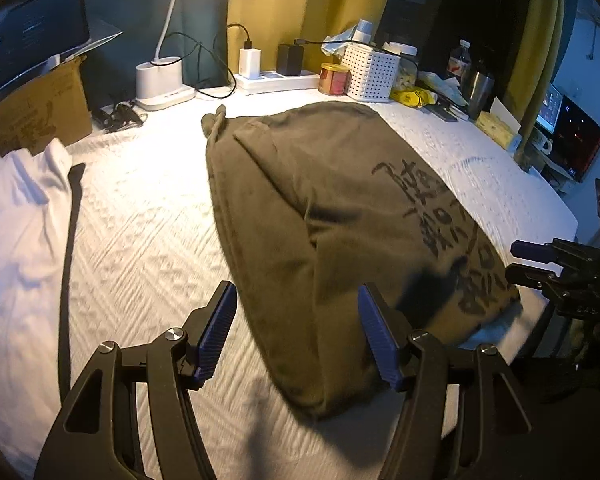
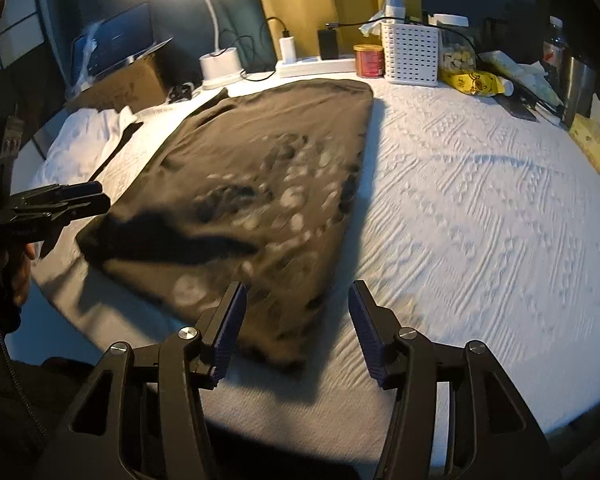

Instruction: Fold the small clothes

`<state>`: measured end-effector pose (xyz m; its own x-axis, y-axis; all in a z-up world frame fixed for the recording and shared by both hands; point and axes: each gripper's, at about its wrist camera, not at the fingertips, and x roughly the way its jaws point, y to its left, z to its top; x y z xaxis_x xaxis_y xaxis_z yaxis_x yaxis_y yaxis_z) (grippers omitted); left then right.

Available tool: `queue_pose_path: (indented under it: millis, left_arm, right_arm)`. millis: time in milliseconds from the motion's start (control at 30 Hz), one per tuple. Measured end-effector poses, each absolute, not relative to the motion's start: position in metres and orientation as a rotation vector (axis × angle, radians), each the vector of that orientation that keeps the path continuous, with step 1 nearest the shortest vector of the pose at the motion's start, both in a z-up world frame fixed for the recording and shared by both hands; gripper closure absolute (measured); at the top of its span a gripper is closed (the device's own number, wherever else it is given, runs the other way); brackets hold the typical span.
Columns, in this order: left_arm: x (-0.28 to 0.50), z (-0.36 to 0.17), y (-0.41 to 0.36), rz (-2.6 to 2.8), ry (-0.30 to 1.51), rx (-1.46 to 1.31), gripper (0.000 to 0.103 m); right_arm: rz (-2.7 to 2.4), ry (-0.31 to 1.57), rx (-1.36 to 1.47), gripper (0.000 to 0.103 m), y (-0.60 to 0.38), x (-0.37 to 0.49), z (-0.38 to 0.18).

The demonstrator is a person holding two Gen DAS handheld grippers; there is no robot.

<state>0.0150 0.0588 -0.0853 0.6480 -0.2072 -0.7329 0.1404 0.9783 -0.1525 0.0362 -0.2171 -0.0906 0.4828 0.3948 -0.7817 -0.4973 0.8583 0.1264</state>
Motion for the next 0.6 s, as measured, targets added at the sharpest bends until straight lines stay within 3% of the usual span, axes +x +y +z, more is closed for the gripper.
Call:
queue_pose_path:
  millis: [600]
  left_arm:
    - [0.099, -0.072, 0.064, -0.205, 0.852, -0.061, 0.040]
  right_arm:
    - [0.538, 0.943, -0.089, 0.047, -0.211, 0.123, -0.092]
